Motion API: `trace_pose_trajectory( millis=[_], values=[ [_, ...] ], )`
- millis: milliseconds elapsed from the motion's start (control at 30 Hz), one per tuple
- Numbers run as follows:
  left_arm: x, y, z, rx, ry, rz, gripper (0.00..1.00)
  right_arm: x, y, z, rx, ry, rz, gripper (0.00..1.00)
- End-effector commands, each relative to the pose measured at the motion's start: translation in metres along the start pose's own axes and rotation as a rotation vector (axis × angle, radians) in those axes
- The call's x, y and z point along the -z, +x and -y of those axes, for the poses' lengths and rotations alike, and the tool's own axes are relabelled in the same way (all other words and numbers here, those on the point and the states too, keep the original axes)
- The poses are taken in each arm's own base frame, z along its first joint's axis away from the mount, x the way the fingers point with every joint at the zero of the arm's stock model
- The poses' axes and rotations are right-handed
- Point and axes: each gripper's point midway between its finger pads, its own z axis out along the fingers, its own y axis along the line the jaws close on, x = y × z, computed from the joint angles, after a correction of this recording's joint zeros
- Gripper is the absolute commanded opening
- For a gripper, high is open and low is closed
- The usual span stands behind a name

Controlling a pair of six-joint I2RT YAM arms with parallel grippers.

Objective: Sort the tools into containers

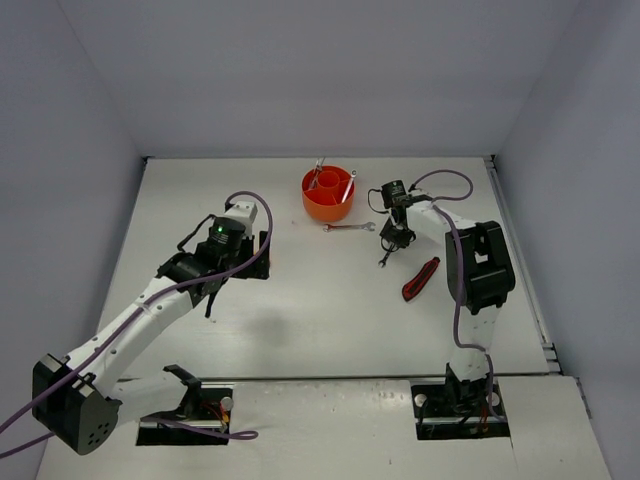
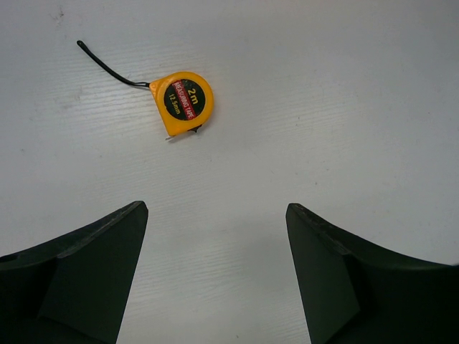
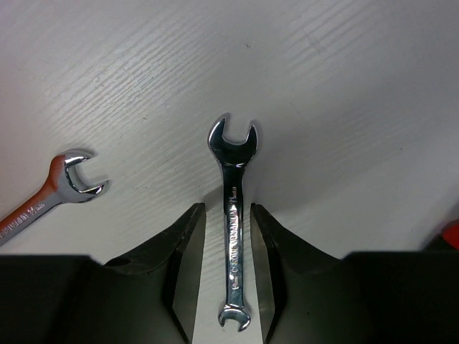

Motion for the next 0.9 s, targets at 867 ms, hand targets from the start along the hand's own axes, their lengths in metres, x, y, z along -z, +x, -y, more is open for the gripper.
trace_pose_trajectory(
  millis=[867],
  values=[
    [0.002, -0.017, -0.002, -0.038, 0.000, 0.094, 0.75, 0.044, -0.020, -0.047, 0.438, -0.228, 0.081, 0.00]
  ],
)
